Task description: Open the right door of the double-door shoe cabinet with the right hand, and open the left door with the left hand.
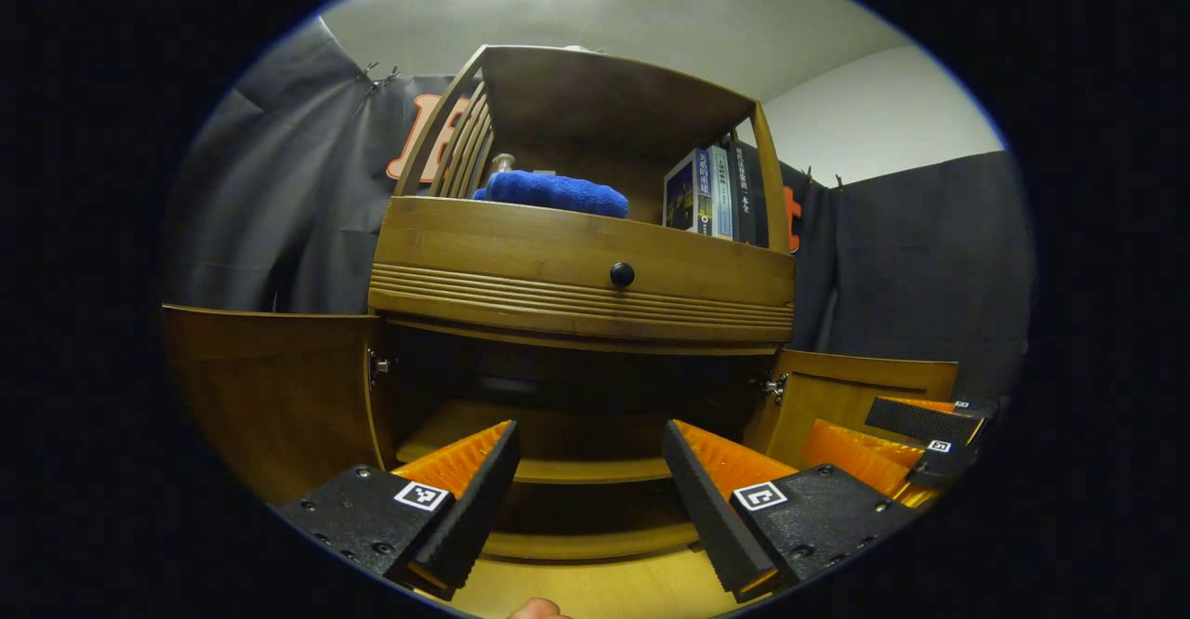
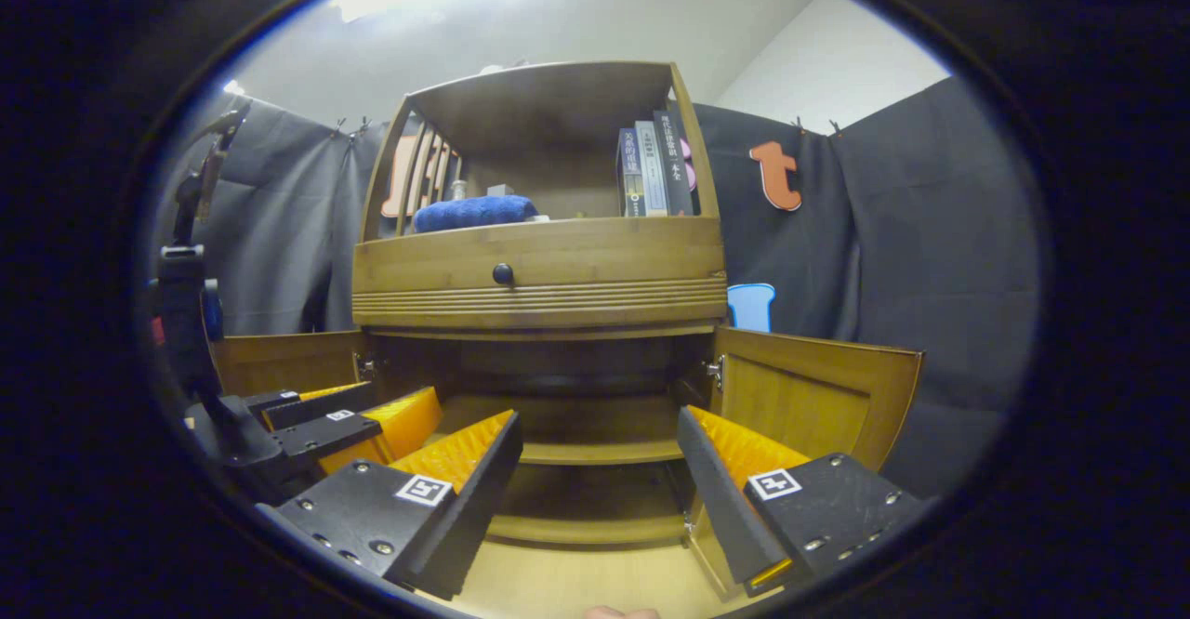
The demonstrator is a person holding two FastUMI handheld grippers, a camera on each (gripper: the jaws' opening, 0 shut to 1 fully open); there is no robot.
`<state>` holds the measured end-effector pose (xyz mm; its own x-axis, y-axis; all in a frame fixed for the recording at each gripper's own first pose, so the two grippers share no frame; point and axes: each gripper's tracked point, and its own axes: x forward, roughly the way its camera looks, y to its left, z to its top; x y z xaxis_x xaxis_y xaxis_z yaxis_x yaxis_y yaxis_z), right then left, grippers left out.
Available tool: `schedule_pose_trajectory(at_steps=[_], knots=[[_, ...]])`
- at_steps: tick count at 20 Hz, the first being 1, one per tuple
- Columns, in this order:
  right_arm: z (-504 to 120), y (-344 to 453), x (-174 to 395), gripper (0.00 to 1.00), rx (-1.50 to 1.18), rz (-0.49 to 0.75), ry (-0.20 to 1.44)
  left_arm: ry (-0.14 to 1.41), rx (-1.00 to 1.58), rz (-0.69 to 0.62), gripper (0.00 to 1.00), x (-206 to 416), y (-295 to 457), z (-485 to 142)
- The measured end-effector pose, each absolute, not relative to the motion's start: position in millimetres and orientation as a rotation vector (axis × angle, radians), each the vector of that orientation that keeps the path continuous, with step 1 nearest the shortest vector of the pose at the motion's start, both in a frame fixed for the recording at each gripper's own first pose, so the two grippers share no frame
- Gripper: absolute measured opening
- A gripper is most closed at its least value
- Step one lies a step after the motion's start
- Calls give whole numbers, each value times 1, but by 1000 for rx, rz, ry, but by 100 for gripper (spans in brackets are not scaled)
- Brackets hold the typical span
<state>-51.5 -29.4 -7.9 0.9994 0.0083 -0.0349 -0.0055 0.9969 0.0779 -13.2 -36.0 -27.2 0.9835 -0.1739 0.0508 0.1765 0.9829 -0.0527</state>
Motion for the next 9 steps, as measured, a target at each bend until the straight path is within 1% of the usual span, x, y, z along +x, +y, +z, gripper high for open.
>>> schedule_pose_trajectory(at_steps=[2, 3, 9], knots=[[-7, -30, -53, 97, 81, 0, 33, -52, -51, -182, 96, -14, -36, -25], [-6, -30, -53, 100, 83, -1, 30, -57, -50, -185, 96, -14, -36, -24], [-5, -32, -56, 100, 83, -22, 31, -65, -44, -203, 95, -14, -37, -21]])
